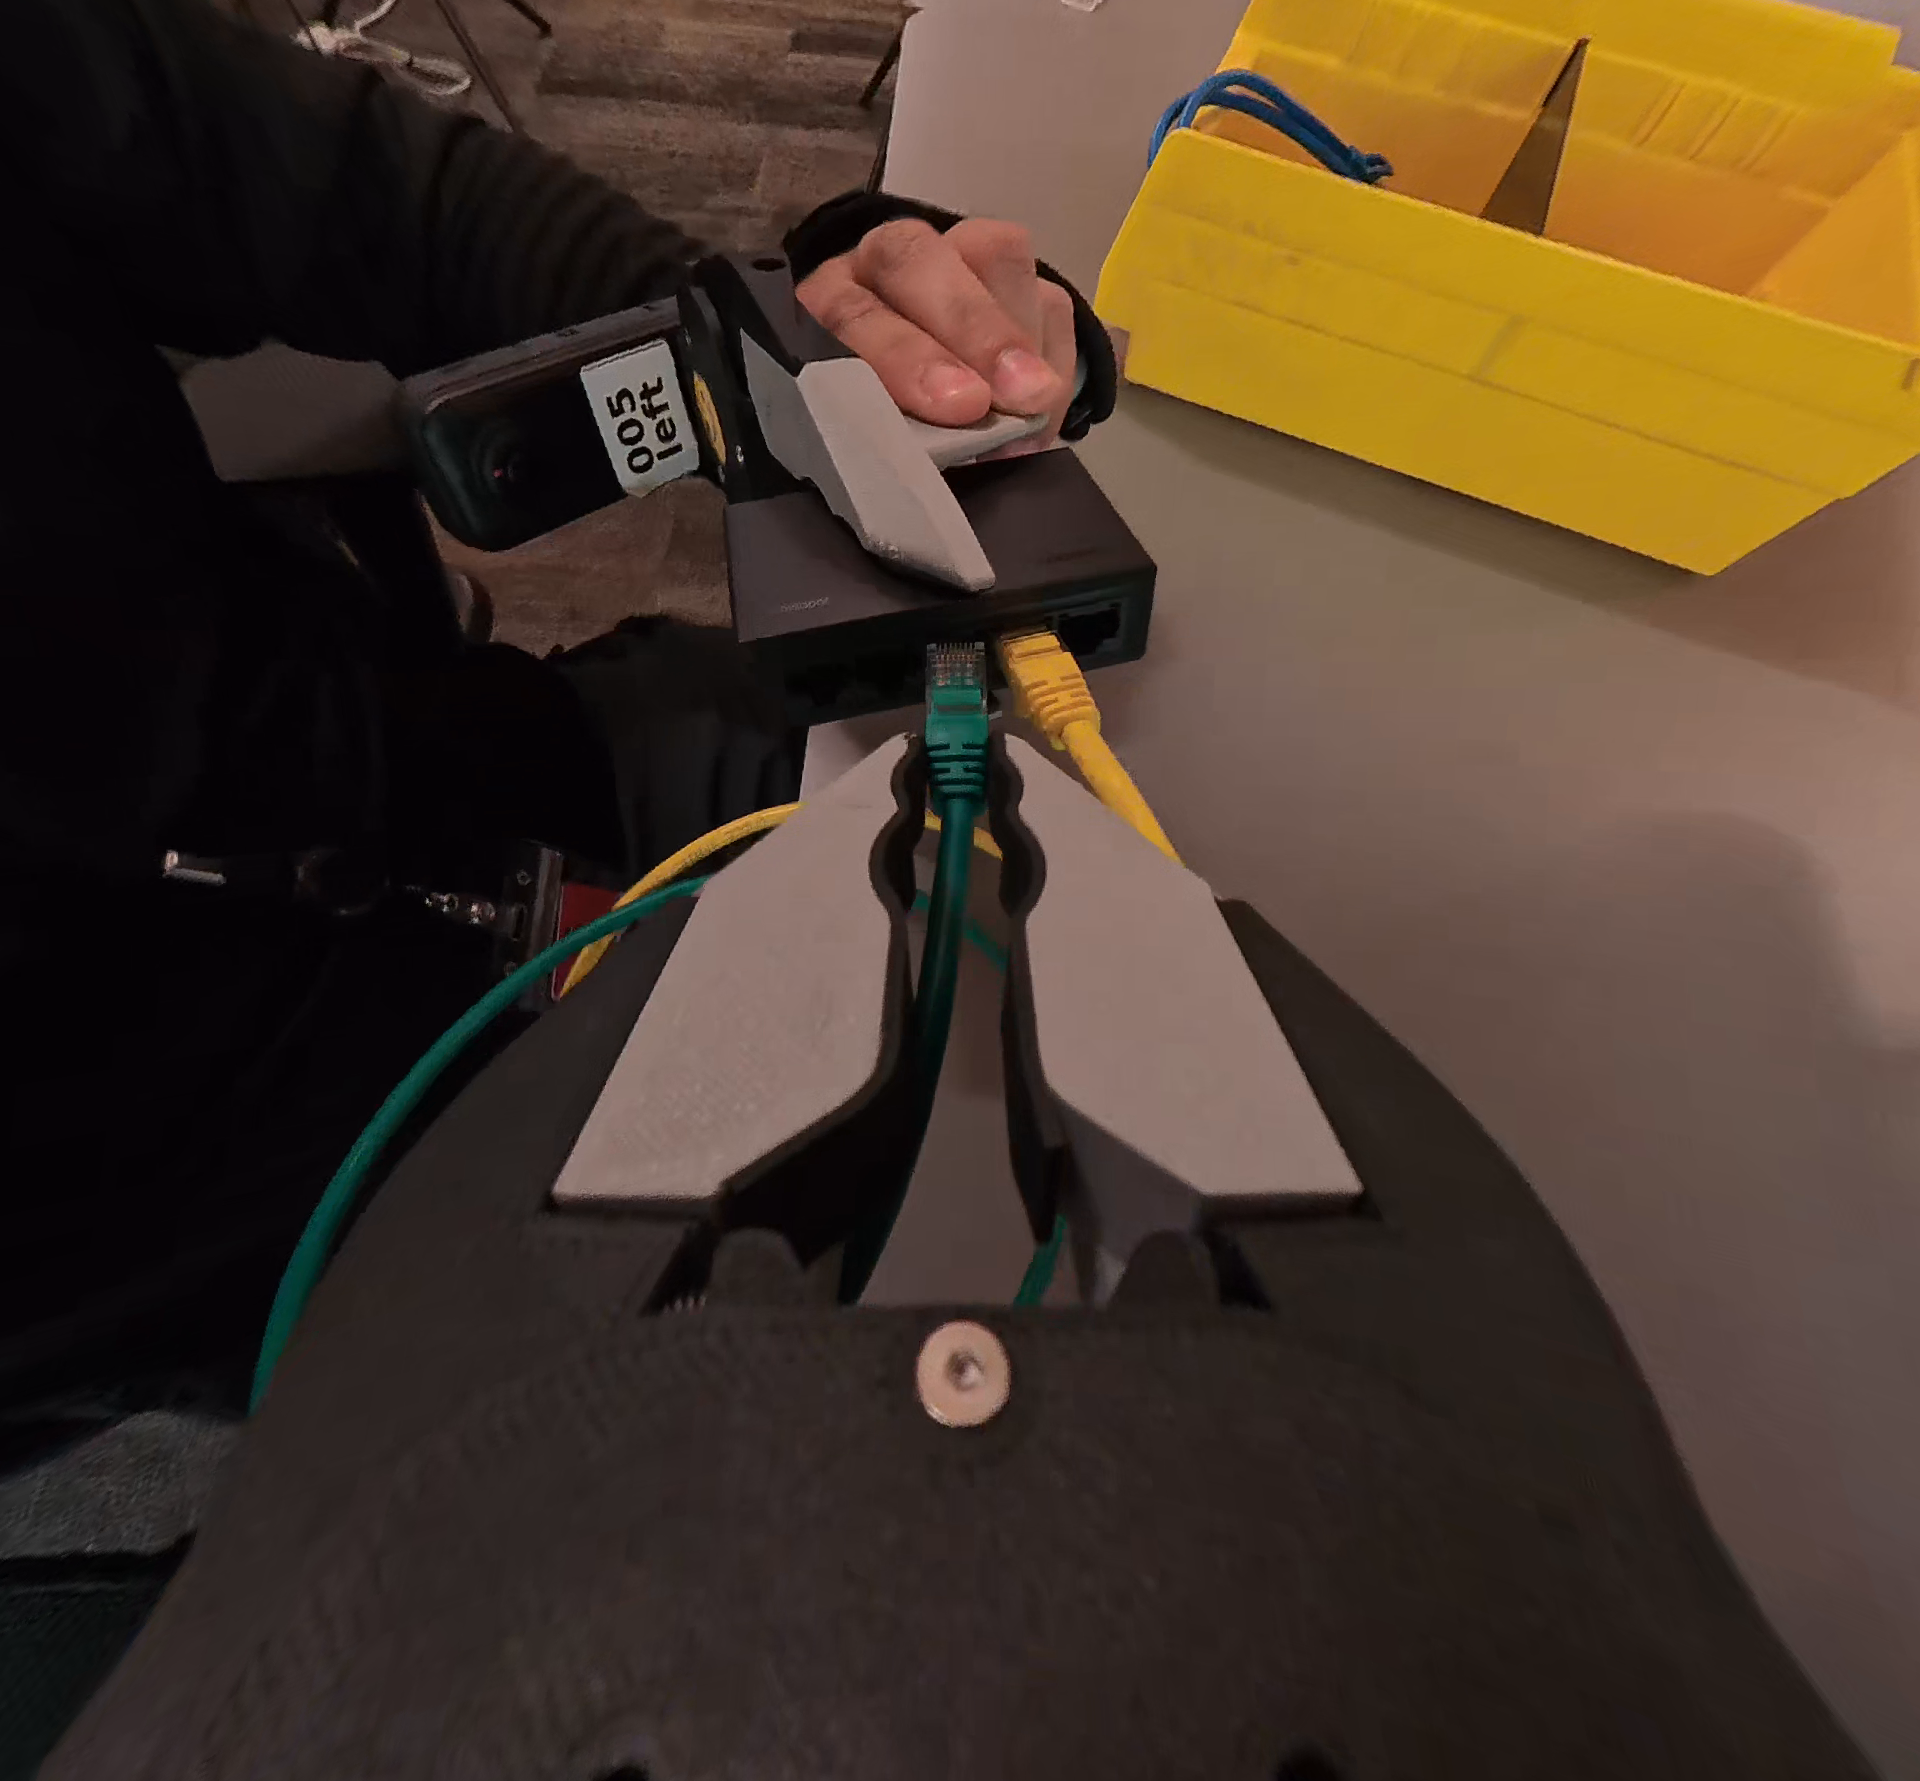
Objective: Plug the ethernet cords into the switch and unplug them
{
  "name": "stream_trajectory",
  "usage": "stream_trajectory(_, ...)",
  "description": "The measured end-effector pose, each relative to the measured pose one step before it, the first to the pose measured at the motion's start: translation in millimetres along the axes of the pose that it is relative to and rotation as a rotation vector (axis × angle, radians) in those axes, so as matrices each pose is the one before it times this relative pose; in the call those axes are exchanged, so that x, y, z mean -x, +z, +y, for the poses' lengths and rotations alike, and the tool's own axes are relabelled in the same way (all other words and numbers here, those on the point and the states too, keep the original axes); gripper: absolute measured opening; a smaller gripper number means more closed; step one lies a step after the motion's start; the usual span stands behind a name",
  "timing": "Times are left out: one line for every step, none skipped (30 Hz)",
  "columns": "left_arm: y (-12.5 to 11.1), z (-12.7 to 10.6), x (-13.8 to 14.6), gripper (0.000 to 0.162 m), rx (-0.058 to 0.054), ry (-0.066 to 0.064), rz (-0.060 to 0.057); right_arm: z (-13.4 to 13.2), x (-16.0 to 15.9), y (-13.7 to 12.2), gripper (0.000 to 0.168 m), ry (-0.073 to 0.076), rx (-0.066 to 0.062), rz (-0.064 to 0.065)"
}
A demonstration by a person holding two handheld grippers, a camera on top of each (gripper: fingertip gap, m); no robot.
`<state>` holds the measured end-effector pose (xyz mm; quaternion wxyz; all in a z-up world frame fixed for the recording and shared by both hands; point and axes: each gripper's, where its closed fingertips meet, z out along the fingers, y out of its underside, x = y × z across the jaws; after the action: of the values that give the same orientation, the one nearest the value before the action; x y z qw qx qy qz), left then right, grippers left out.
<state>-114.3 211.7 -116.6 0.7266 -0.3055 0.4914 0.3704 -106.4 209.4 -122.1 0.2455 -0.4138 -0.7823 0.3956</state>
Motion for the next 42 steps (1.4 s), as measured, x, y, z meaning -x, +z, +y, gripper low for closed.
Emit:
stream_trajectory(0.05,-1.04,-1.39,0.027,-0.0042,0.0059,0.0056,0.82,0.35,0.09,0.008,-0.0147,0.0225,-0.0067)
stream_trajectory(0.0,-1.31,-0.92,0.027,-0.007,0.0051,0.0041,0.59,0.65,-0.15,0.008,-0.0131,0.0214,-0.0093)
stream_trajectory(0.11,-1.48,-1.11,0.027,-0.0087,-0.001,0.0062,0.54,1.03,-0.17,0.008,-0.0074,0.0224,-0.0138)
stream_trajectory(0.28,-1.41,-0.76,0.027,-0.0073,-0.0064,0.0056,0.4,1.12,-0.13,0.008,-0.0045,0.0215,-0.0168)
stream_trajectory(-0.01,-1.57,-0.31,0.027,-0.0084,-0.0048,0.0033,-0.08,0.74,-0.14,0.008,-0.006,0.018,-0.0143)
stream_trajectory(-0.18,-0.6,0.45,0.027,-0.0022,-0.0019,-0.0021,-1.1,-0.18,-0.04,0.008,-0.0084,0.0104,-0.0064)
stream_trajectory(-0.6,0.34,1.15,0.027,-0.0021,-0.0065,-0.0026,-1.71,-0.35,0.34,0.008,-0.005,0.0018,-0.0051)
stream_trajectory(-1.21,-0.1,1.11,0.027,-0.0045,-0.0145,0.0016,-1.48,0.09,0.78,0.008,0.0014,-0.0049,-0.0131)
stream_trajectory(-1.09,-1.07,0.62,0.032,-0.0061,-0.0125,0.0026,-1.0,0.01,0.92,0.008,0.0093,-0.0115,-0.0209)
stream_trajectory(-0.73,-0.16,-0.82,0.032,-0.0005,-0.0023,0.0064,0.35,-0.64,1.24,0.008,0.0131,-0.0099,-0.0221)
stream_trajectory(-0.13,0.18,-2.47,0.032,-0.0019,0.0004,0.0127,1.88,-0.92,1.25,0.008,0.0067,-0.0039,-0.0185)
stream_trajectory(0.14,-0.71,-1.84,0.027,-0.0049,-0.0013,0.0099,1.3,-0.8,0.86,0.008,0.0042,-0.0077,-0.0165)
stream_trajectory(0.21,-1.0,0.38,0.027,-0.005,-0.0058,-0.001,-0.69,-0.38,0.1,0.008,0.0104,-0.0192,-0.0173)
stream_trajectory(-0.17,-0.56,2.06,0.027,-0.0052,-0.0163,-0.0066,-2.25,-0.09,-0.36,0.008,0.0115,-0.0295,-0.0165)
stream_trajectory(-0.48,0.11,2.81,0.027,-0.0035,-0.0185,-0.0076,-2.66,0.18,-0.33,0.008,0.0069,-0.0326,-0.0141)
stream_trajectory(-0.55,-0.47,1.87,0.027,-0.0055,-0.0139,-0.0042,-1.69,0.61,-0.07,0.008,0.0036,-0.0248,-0.014)
stream_trajectory(-0.42,-1.49,0.07,0.027,-0.0061,-0.0086,0.0026,-0.11,0.85,0.18,0.008,0.0061,-0.0115,-0.0163)
stream_trajectory(-0.09,-1.56,-0.84,0.027,-0.0053,0.0002,0.0031,0.35,0.72,0.11,0.008,0.0157,-0.0065,-0.0171)
stream_trajectory(-0.2,-1.61,0.45,0.027,-0.0076,-0.0054,-0.0011,-0.88,0.42,0.06,0.008,0.0261,-0.0148,-0.0153)
stream_trajectory(-0.78,-0.8,2.68,0.027,-0.005,-0.0184,-0.0092,-2.84,0.89,0.12,0.008,0.023,-0.0308,-0.0134)
stream_trajectory(-1.27,-2.87,3.33,0.028,-0.0211,-0.0191,-0.012,-3.11,1.88,0.43,0.008,0.0104,-0.0368,-0.0122)
stream_trajectory(-1.06,-1.85,0.35,0.028,-0.0127,-0.0084,-0.0003,-0.65,1.39,0.87,0.007,0.0092,-0.0244,-0.0067)
stream_trajectory(-0.79,-0.56,-1.53,0.028,-0.0035,0.0065,0.0028,0.9,0.41,1.14,0.008,0.0145,-0.0165,-0.0015)
stream_trajectory(-0.78,-1.13,-0.02,0.028,-0.0059,0.0111,-0.0087,0.51,0.52,1.05,0.008,0.0175,-0.0228,-0.0023)
stream_trajectory(-0.33,-0.85,1.15,0.029,-0.0048,-0.0003,-0.0177,-0.02,-0.09,0.82,0.008,0.0245,-0.0279,-0.0004)
stream_trajectory(0.21,1.72,0.02,0.028,0.004,-0.0007,-0.0074,-0.37,-1.96,-0.05,0.008,0.0373,-0.0318,0.0068)
stream_trajectory(0.84,4.35,0.28,0.029,0.0204,-0.001,-0.0032,0.15,-2.95,-0.72,0.008,0.0368,-0.0284,0.01)
stream_trajectory(0.46,1.95,-1.55,0.029,0.0085,-0.024,0.0134,1.54,-1.95,-0.58,0.008,0.018,-0.0161,0.0061)
stream_trajectory(0.08,0.18,-2.03,0.029,0.0015,-0.0196,0.0127,2.35,-0.62,-0.14,0.008,0.0115,-0.0073,-0.0025)
stream_trajectory(-0.17,-0.47,-2.81,0.029,-0.0022,-0.0002,0.0111,2.39,-0.77,-0.04,0.008,0.0177,-0.0014,-0.0047)
stream_trajectory(-0.08,1.87,-2.95,0.029,0.0077,0.0049,0.0082,2.32,-1.95,0.06,0.008,0.0191,0.0009,0.0035)
stream_trajectory(-0.01,2.21,-2.23,0.029,0.0099,0.0069,0.0098,1.75,-1.86,0.08,0.008,0.0158,-0.0019,0.0052)
stream_trajectory(-0.11,0.38,-1.28,0.029,-0.0002,-0.0148,0.0081,1.2,-0.85,0.14,0.008,0.0153,-0.0064,-0.0019)
stream_trajectory(-0.09,0.2,-1.02,0.029,-0.002,-0.0246,0.0087,1.01,-0.56,0.0,0.008,0.0207,-0.0085,-0.0059)
stream_trajectory(0.05,0.24,-0.73,0.029,-0.0016,-0.0148,0.0058,0.63,-0.28,-0.06,0.008,0.0192,-0.0127,-0.0082)
stream_trajectory(-0.01,-0.49,-0.03,0.029,-0.0043,-0.0131,0.0,0.51,0.09,-0.05,0.008,0.0132,-0.0139,-0.011)
stream_trajectory(0.02,-0.61,-0.59,0.029,-0.0079,-0.0164,0.0022,0.98,0.02,0.1,0.008,0.0151,-0.0103,-0.011)
stream_trajectory(-0.16,0.5,-1.14,0.029,-0.0026,-0.0214,0.0079,0.79,-0.6,0.05,0.008,0.0187,-0.0117,-0.0075)
stream_trajectory(-0.03,0.09,-0.34,0.03,-0.0038,-0.024,0.0075,0.74,-0.37,-0.03,0.008,0.0192,-0.0143,-0.0096)
stream_trajectory(-0.21,-1.07,-0.45,0.03,-0.0079,-0.0218,0.006,0.74,0.07,0.07,0.008,0.0215,-0.0128,-0.0126)
stream_trajectory(0.1,0.18,-0.29,0.031,0.0022,-0.0051,-0.0014,0.73,-0.02,0.16,0.008,0.0213,-0.0109,-0.0097)
stream_trajectory(-0.12,0.59,-0.88,0.036,0.0036,0.0144,0.0008,0.73,0.17,0.3,0.008,0.0153,-0.0097,-0.0072)
